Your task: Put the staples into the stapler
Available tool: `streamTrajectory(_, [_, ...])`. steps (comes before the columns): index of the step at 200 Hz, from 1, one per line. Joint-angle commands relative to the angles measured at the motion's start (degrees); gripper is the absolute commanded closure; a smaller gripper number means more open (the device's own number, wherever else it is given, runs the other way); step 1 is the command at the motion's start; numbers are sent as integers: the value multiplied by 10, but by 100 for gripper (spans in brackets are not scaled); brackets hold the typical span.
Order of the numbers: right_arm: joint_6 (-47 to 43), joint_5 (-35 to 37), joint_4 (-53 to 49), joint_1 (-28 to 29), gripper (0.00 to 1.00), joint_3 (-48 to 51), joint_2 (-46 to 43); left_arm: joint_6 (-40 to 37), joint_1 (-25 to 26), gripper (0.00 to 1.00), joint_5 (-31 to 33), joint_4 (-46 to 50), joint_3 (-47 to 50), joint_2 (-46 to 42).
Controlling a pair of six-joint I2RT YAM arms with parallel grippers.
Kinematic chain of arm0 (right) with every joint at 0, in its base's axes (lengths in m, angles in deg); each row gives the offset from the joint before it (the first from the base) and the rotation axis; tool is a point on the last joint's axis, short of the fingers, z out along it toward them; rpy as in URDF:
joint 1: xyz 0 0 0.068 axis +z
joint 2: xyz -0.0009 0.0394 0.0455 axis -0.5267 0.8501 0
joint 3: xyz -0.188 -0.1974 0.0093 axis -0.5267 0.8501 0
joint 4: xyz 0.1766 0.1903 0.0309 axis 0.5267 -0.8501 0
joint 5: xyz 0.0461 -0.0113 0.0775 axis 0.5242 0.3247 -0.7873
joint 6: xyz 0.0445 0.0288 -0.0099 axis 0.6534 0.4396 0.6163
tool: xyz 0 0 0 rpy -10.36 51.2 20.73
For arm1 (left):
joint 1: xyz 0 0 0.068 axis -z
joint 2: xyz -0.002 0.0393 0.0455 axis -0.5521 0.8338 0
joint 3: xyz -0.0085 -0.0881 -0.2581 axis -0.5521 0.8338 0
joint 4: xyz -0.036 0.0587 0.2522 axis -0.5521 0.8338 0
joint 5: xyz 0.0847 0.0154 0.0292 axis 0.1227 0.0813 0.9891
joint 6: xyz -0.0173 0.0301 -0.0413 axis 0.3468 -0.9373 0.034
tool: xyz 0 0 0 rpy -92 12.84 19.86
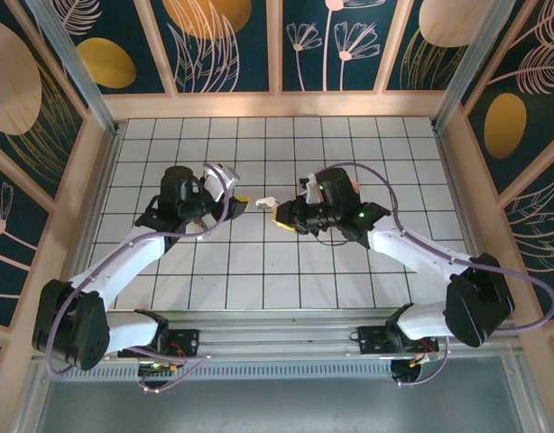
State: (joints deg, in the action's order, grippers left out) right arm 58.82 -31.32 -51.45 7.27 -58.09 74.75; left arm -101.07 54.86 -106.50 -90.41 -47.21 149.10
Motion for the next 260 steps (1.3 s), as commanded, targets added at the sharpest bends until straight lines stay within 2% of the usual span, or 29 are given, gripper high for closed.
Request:
streamTrajectory(1, [7, -8, 10, -3, 100, -9, 3, -57, 0, 37, -91, 31, 9, -21])
streamTrajectory(29, [-18, -22, 12, -2, 100, -19, 10, -109, 0, 36, -165, 44, 6, -21])
streamTrajectory(69, [-45, -50, 15, 4, 100, -31, 20, -184, 0, 34, -192, 94, -32, 8])
streamTrajectory(100, [-62, -60, 12, 18, 100, -43, 33, -206, 1, 37, -202, 111, -59, 33])
streamTrajectory(141, [-84, -70, -3, 34, 100, -69, 55, -218, 1, 45, -194, 123, -71, 51])
streamTrajectory(173, [-87, -77, -1, 37, 100, -76, 62, -259, 1, 51, -183, 166, -81, 60])
streamTrajectory(216, [-94, -77, -4, 37, 100, -82, 63, -265, 1, 67, -173, 176, -88, 65])
streamTrajectory(227, [-100, -70, -8, 36, 97, -85, 63, -253, 1, 71, -172, 173, -91, 68])
streamTrajectory(235, [-107, -62, -15, 36, 91, -89, 62, -236, 1, 75, -171, 169, -92, 69])
streamTrajectory(260, [-131, 2, -38, 36, 58, -106, 46, -126, 1, 79, -159, 128, -92, 70])
